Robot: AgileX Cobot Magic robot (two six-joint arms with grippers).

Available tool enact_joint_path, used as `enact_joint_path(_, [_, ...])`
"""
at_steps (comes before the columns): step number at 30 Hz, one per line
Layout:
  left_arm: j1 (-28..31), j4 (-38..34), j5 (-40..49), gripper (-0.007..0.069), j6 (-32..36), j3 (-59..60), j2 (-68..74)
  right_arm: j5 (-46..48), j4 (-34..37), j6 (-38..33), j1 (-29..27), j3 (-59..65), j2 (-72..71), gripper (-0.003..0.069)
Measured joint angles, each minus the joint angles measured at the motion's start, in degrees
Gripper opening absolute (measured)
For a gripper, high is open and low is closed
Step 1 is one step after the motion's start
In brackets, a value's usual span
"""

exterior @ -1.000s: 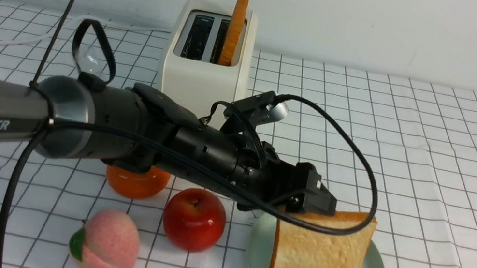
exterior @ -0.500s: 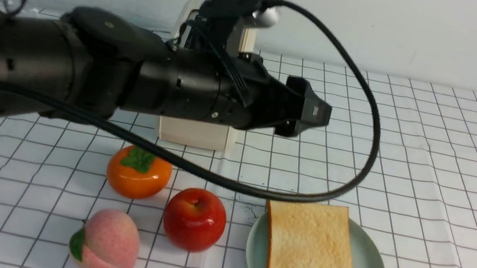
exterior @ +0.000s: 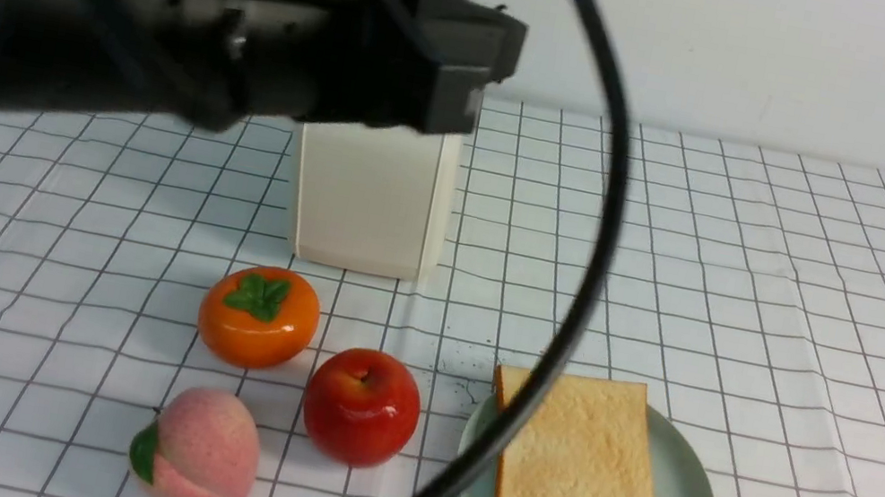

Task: Take toasted bread from bread machine on white checkered table place on plate.
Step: 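Grasp the toast slice in the toaster and pull it up out of the slot with the right gripper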

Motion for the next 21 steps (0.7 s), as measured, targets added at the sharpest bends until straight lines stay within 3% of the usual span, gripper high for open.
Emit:
enact_joint_path(5, [0.0, 7.9, -0.9, -0.0013, -10.2, 11.0, -11.8, 6.2, -1.6, 0.0, 0.0, -6.6, 7.5, 0.0136])
enact_joint_path(10, [0.0, 10.9, -1.0, -0.0013, -16.1, 21.7, -24.7, 11.0, -3.0, 0.1, 0.0, -12.7, 15.3, 0.0136])
enact_joint_path(14, [0.0, 11.1, -1.0, -0.0013, -18.0, 26.8, -33.5, 12.2, -3.9, 1.1, 0.0, -15.5, 20.7, 0.0136])
enact_joint_path(21, [0.0, 11.2, -0.9, -0.0013, -18.5, 32.8, -42.8, 12.5, -4.3, 1.4, 0.0, -23.2, 31.0, 0.0022])
